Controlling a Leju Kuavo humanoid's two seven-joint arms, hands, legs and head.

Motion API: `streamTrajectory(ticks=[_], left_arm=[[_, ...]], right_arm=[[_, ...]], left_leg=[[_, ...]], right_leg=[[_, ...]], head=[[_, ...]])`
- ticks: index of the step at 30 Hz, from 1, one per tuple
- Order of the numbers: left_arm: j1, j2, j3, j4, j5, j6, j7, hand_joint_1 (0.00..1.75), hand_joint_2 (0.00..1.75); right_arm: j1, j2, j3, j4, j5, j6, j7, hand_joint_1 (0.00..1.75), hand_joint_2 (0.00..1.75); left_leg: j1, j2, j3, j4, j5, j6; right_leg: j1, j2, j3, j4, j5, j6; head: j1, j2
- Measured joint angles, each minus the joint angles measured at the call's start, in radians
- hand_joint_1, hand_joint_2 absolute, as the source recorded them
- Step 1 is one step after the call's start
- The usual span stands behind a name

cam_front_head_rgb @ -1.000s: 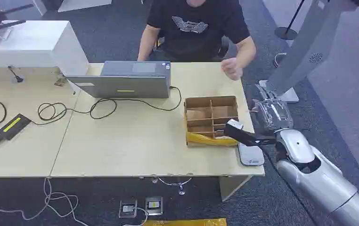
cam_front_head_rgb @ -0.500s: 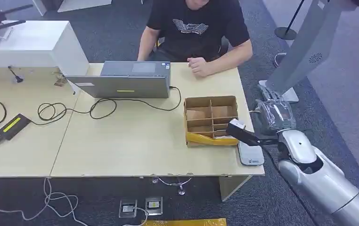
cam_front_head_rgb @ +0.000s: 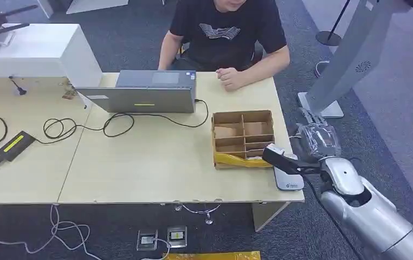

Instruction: Pass the card to the sensor for recognition and then transmit it.

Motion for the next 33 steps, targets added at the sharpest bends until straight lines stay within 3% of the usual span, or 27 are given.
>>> streamTrajectory(ticks=[12,21,33], left_arm=[[0.002,0.009,0.000,0.001,-0.020,0.032,0.003,0.00,0.00],[0.001,0.013,0.000,0.001,-0.018,0.029,0.035,0.00,0.00],[0.001,0.026,0.000,0.001,-0.031,0.031,0.040,0.00,0.00]], right_arm=[[0.051,-0.006,0.007,0.020,-0.030,-0.011,-0.021,1.75,1.75],[0.074,0.003,0.008,0.081,-0.087,-0.065,-0.064,1.75,1.75],[0.121,-0.006,0.036,0.149,-0.161,-0.115,-0.045,1.75,1.75]], left_leg=[[0.000,0.000,0.000,0.000,0.000,0.000],[0.000,0.000,0.000,0.000,0.000,0.000],[0.000,0.001,0.000,0.000,0.000,0.000]], right_leg=[[0.000,0.000,0.000,0.000,0.000,0.000],[0.000,0.000,0.000,0.000,0.000,0.000],[0.000,0.000,0.000,0.000,0.000,0.000]], head=[[0.000,0.000],[0.000,0.000],[0.000,0.000]])
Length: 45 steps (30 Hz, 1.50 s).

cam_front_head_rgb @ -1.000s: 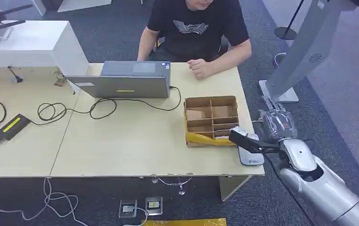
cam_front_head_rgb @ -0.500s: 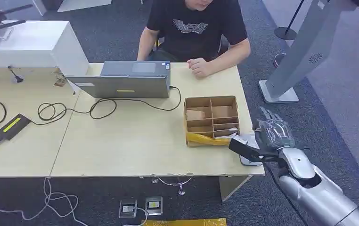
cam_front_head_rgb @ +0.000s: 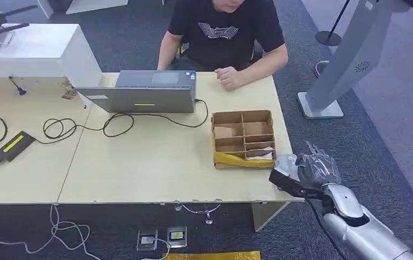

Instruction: Pass the card to the sensor for recognition and then transmit it.

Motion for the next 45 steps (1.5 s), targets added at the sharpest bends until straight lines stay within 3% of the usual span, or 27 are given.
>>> streamTrajectory(ticks=[11,29,37,45], left_arm=[[0.001,0.000,0.000,0.000,-0.058,0.001,0.021,0.00,0.00],[0.000,0.003,0.000,0.000,-0.034,0.000,0.010,0.00,0.00],[-0.001,0.005,0.000,0.000,-0.035,-0.023,-0.003,0.00,0.00],[0.001,0.011,0.000,0.000,-0.040,-0.054,-0.003,0.00,0.00]], right_arm=[[-0.020,0.039,0.048,0.135,-0.106,-0.064,-0.064,1.75,1.75],[-0.063,0.085,0.075,0.323,-0.260,-0.125,-0.113,1.75,1.75],[-0.057,0.091,0.101,0.349,-0.278,-0.153,-0.077,1.75,1.75],[0.001,0.049,0.130,0.354,-0.276,-0.206,-0.007,1.75,1.75]], left_leg=[[0.000,0.000,0.002,0.000,0.000,0.000],[0.000,0.004,0.018,0.000,-0.001,0.000],[0.001,0.010,0.021,0.000,-0.002,0.000],[0.001,0.008,0.009,0.000,0.000,0.000]], right_leg=[[0.000,0.000,0.002,0.000,0.000,0.000],[0.001,0.003,0.017,-0.003,0.000,0.000],[0.001,0.008,0.018,-0.004,0.002,0.001],[0.001,0.007,0.007,-0.003,0.005,0.001]], head=[[0.000,0.000],[0.000,0.000],[0.000,0.000],[0.000,0.000]])
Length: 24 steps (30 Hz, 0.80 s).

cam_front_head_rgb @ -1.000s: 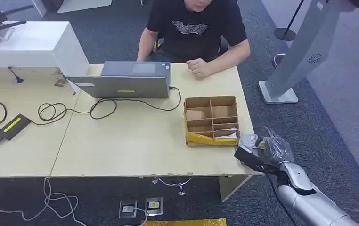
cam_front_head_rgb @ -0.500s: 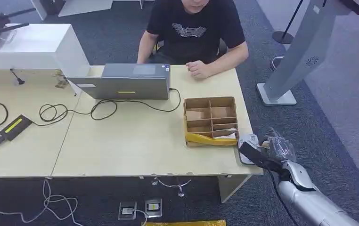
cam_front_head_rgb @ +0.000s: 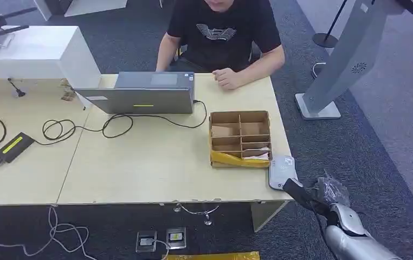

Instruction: Pass the card to the sensor for recognition and then transmit it.

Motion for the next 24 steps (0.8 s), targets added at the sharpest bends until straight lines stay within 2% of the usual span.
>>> streamTrajectory(ticks=[4,7,12,15,18,24], left_arm=[[0.000,0.001,0.000,0.000,0.000,-0.002,0.000,0.00,0.00],[0.000,0.002,0.000,0.000,0.002,-0.004,0.000,0.00,0.00],[0.000,0.003,0.000,0.000,0.000,-0.013,-0.003,0.00,0.00],[0.000,0.003,0.000,0.000,-0.001,-0.020,-0.005,0.00,0.00],[0.000,0.003,0.000,0.000,-0.004,-0.026,-0.005,0.00,0.00],[-0.001,0.002,0.000,0.000,-0.008,-0.028,-0.005,0.00,0.00]], right_arm=[[-0.012,-0.036,0.006,-0.043,0.067,-0.023,0.065,1.75,1.75],[-0.037,-0.069,0.005,-0.094,0.150,-0.069,0.119,1.75,1.75],[-0.090,-0.126,-0.021,-0.201,0.296,-0.106,0.185,1.75,1.75],[-0.128,-0.151,-0.039,-0.265,0.356,-0.083,0.207,1.75,1.75],[-0.167,-0.170,-0.050,-0.328,0.397,-0.027,0.212,1.75,1.75],[-0.216,-0.177,-0.060,-0.393,0.421,0.042,0.220,1.75,1.75]], left_leg=[[0.000,0.000,-0.004,0.000,0.000,0.000],[0.000,0.000,-0.004,0.000,0.000,0.000],[0.000,0.000,-0.004,0.000,0.000,0.000],[0.000,0.000,-0.004,0.000,0.000,0.000],[0.000,0.000,-0.004,0.000,0.000,0.000],[0.000,0.000,-0.005,0.000,0.000,0.000]], right_leg=[[0.000,0.000,-0.004,0.000,0.000,0.000],[0.000,0.000,-0.004,0.000,0.000,0.000],[0.000,0.000,-0.004,0.000,0.000,0.000],[0.000,0.000,-0.004,0.000,0.000,0.000],[0.000,0.000,-0.004,0.000,0.000,0.000],[0.000,0.000,-0.004,0.000,0.000,0.000]], head=[[0.000,0.000],[0.000,0.000],[0.000,0.000],[0.000,0.000],[0.000,0.000],[0.000,0.000]])
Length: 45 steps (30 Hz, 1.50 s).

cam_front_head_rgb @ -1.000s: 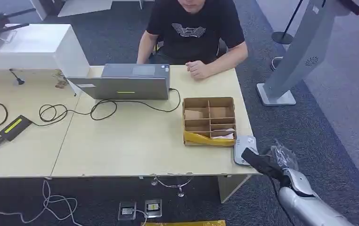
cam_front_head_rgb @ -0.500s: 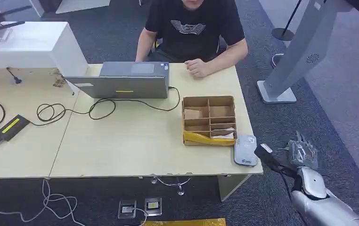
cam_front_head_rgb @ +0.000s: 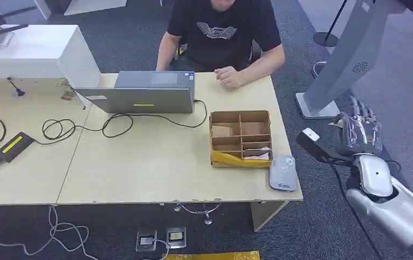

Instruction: Pass the card to the sensor for recognition and then transmit it.

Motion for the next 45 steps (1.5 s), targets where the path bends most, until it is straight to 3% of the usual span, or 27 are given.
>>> streamTrajectory(ticks=[15,24,39,40,45], left_arm=[[-0.001,-0.006,0.000,0.002,0.010,0.000,-0.011,0.00,0.00],[-0.002,-0.014,0.000,0.002,0.014,0.000,-0.018,0.00,0.00],[-0.002,-0.026,0.000,0.002,-0.007,-0.024,-0.018,0.00,0.00],[-0.002,-0.027,0.000,0.002,-0.008,-0.027,-0.018,0.00,0.00],[-0.002,-0.027,0.000,0.002,-0.008,-0.027,-0.018,0.00,0.00]], right_arm=[[-0.084,0.016,0.003,-0.030,0.037,0.045,-0.030,1.75,1.75],[-0.095,0.089,0.027,-0.029,0.002,0.026,-0.084,1.75,1.75],[-0.072,0.190,0.047,-0.008,0.068,-0.018,-0.071,1.75,1.75],[-0.067,0.193,0.046,-0.006,0.068,-0.026,-0.074,1.48,1.75],[-0.067,0.193,0.046,-0.006,0.068,-0.026,-0.074,1.48,1.75]], left_leg=[[0.000,0.000,-0.002,0.000,0.000,0.000],[0.001,-0.001,-0.002,0.000,0.000,0.000],[0.001,-0.001,-0.003,0.000,0.000,0.000],[0.001,-0.001,-0.003,0.000,0.000,0.000],[0.001,-0.001,-0.003,0.000,0.000,0.000]], right_leg=[[0.000,0.000,-0.001,0.000,0.000,0.000],[0.000,0.000,-0.001,0.000,0.000,0.000],[0.000,-0.001,-0.002,0.000,0.000,0.000],[0.000,-0.001,-0.002,0.000,0.000,0.000],[0.000,-0.001,-0.002,0.000,0.000,0.000]], head=[[0.000,0.000],[0.000,0.000],[0.000,0.000],[0.000,0.000],[0.000,0.000]])
